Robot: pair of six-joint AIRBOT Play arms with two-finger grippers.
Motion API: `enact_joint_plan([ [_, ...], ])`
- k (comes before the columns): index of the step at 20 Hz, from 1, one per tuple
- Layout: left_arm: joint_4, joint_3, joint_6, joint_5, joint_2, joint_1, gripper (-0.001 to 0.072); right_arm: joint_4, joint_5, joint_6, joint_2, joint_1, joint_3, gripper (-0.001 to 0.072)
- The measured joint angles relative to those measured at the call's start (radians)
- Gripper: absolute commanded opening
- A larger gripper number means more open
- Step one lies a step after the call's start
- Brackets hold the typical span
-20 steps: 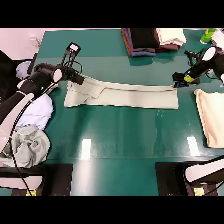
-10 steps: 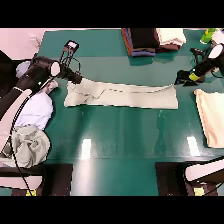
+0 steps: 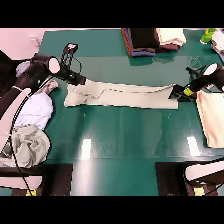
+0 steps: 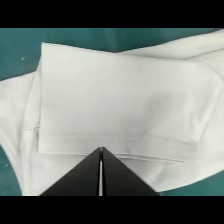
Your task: Fold the shirts.
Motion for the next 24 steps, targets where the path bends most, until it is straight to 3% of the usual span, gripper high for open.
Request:
enact_joint_plan([
  [2, -0.014, 0.0, -0.002, -0.01, 0.0, 0.0, 0.0033, 0.01, -0.011, 0.0, -0.008, 0.017, -0.01, 0.035],
  [4, -0.025, 0.0, -0.002, -0.016, 0.0, 0.0, 0.0026, 0.016, -0.031, 0.0, -0.013, 0.038, -0.019, 0.0068],
  [5, -0.033, 0.0, -0.002, -0.018, 0.0, 0.0, 0.0025, 0.014, -0.036, 0.001, -0.012, 0.047, -0.021, 0.0018],
  [10, -0.111, 0.0, 0.0, -0.012, -0.001, -0.013, 0.0024, -0.06, -0.054, 0.0, 0.057, 0.068, -0.025, 0.0015],
  [18, -0.169, 0.062, 0.017, 0.092, -0.119, -0.207, 0.0024, -0.106, 0.079, -0.002, 0.254, 0.113, 0.082, 0.0014],
  [24, -0.247, 0.238, 0.05, 0.114, -0.318, -0.328, 0.0024, -0.002, 0.153, 0.006, 0.306, 0.22, 0.299, 0.0015],
])
